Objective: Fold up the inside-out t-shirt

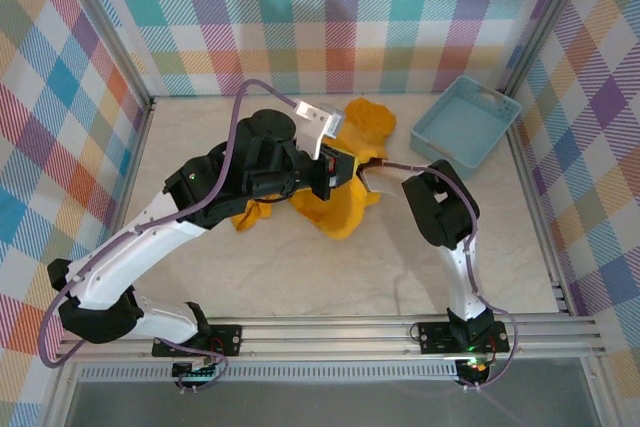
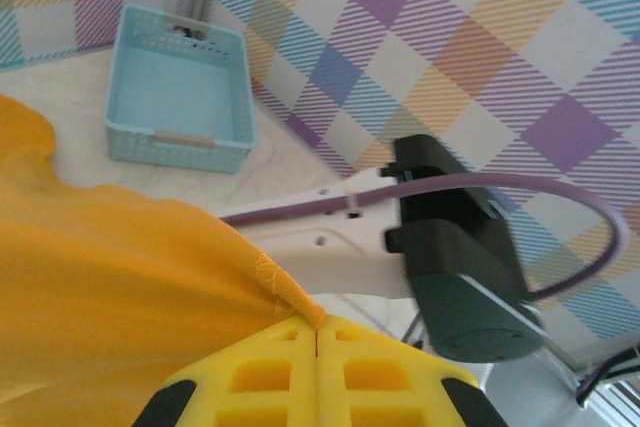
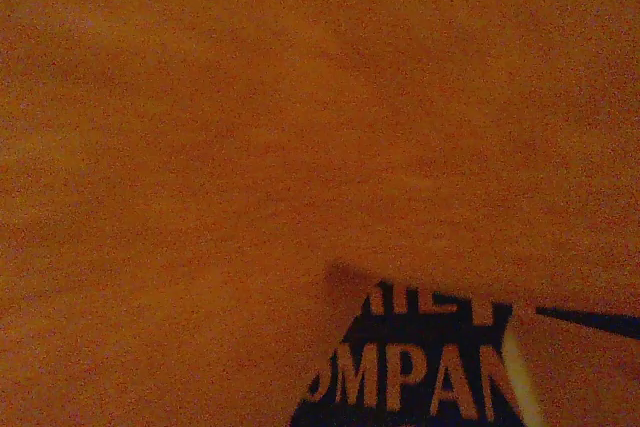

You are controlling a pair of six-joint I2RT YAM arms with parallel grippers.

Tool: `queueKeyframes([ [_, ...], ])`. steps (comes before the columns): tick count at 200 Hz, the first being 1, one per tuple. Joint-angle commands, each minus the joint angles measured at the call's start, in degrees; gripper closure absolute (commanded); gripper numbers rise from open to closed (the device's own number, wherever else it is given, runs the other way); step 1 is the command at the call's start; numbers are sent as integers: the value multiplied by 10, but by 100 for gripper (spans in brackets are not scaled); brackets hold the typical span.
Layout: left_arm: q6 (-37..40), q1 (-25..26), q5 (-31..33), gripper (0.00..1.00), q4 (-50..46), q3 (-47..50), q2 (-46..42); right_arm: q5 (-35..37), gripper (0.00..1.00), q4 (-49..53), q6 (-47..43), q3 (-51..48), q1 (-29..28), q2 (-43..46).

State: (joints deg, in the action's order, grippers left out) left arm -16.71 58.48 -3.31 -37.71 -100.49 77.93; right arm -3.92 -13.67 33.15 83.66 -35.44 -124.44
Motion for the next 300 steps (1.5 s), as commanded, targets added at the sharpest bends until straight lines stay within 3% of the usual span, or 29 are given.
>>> queueKeyframes([
  [1, 9, 15, 10, 100, 21, -28, -4, 33, 1, 167, 13, 77, -3, -40],
  [62, 10, 16, 68, 100, 20, -46, 2, 170, 0, 569, -33, 453, -35, -236],
  [114, 10, 16, 102, 100, 27, -60, -2, 190, 0, 694, -42, 624, -45, -337],
  [129, 12, 14, 134, 100, 25, -63, -6, 182, 5, 703, -46, 630, -44, -339],
  [136, 13, 11, 152, 100, 18, -68, -6, 178, 12, 707, -47, 627, -44, -337],
  [159, 11, -27, 200, 100, -13, -84, -4, 168, 50, 666, -50, 544, -41, -286],
  [197, 18, -149, 272, 100, -64, -91, 16, 79, 100, 385, -59, 192, -42, -83],
  [239, -8, -314, 264, 100, -86, -51, 73, 31, 100, 202, -49, -35, -43, 64],
  [263, -44, -402, 225, 100, -109, -21, 131, -8, 100, 76, -52, -154, -43, 145],
  [281, -57, -446, 196, 100, -123, 0, 193, -44, 100, 24, -63, -201, -45, 189],
  [300, -60, -457, 206, 100, -155, -9, 274, -68, 100, -35, -70, -247, -54, 229],
])
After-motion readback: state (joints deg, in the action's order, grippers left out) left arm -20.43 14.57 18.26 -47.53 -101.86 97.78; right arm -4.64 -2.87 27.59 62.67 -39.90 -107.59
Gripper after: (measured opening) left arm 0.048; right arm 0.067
